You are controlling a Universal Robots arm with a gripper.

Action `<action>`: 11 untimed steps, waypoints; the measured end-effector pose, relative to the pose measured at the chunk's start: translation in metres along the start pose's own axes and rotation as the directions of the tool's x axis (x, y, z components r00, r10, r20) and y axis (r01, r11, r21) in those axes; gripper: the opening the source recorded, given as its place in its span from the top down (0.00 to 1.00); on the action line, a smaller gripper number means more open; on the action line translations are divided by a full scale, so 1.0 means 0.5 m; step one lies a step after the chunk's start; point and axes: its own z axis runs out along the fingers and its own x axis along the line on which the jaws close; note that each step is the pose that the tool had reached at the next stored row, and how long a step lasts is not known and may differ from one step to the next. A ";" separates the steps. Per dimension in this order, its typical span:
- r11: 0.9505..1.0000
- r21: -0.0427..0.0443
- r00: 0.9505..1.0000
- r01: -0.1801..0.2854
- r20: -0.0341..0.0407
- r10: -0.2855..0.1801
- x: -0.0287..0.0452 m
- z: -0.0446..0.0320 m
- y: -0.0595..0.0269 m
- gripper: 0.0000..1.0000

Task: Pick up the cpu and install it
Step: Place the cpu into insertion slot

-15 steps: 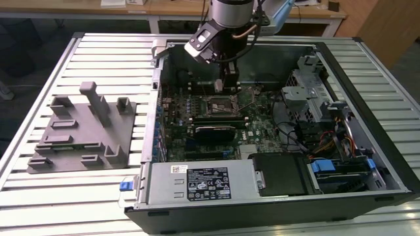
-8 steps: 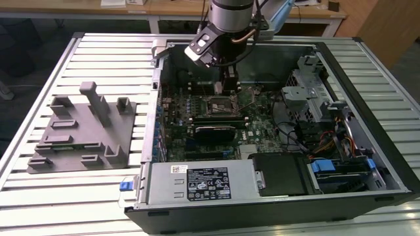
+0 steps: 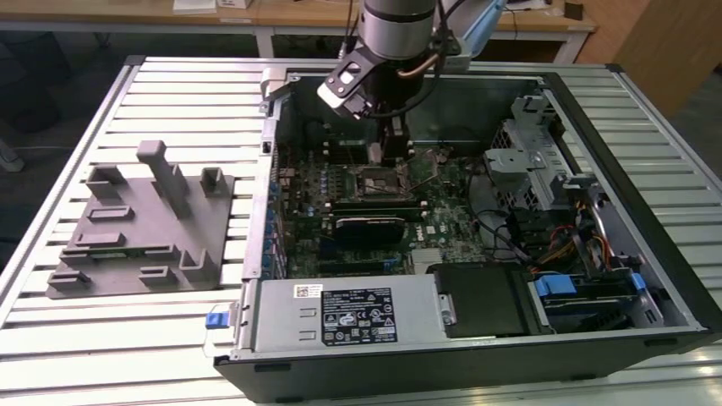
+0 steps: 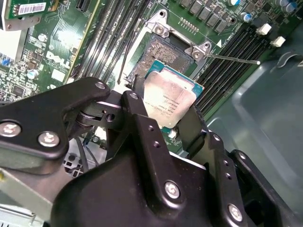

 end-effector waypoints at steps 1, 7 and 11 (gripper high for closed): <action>1.000 0.000 1.000 0.000 0.000 0.000 0.000 0.002 0.000 0.47; 1.000 0.000 1.000 0.000 0.000 0.000 0.000 0.016 -0.001 0.47; 1.000 0.000 1.000 0.000 0.000 0.000 0.000 0.030 -0.001 0.47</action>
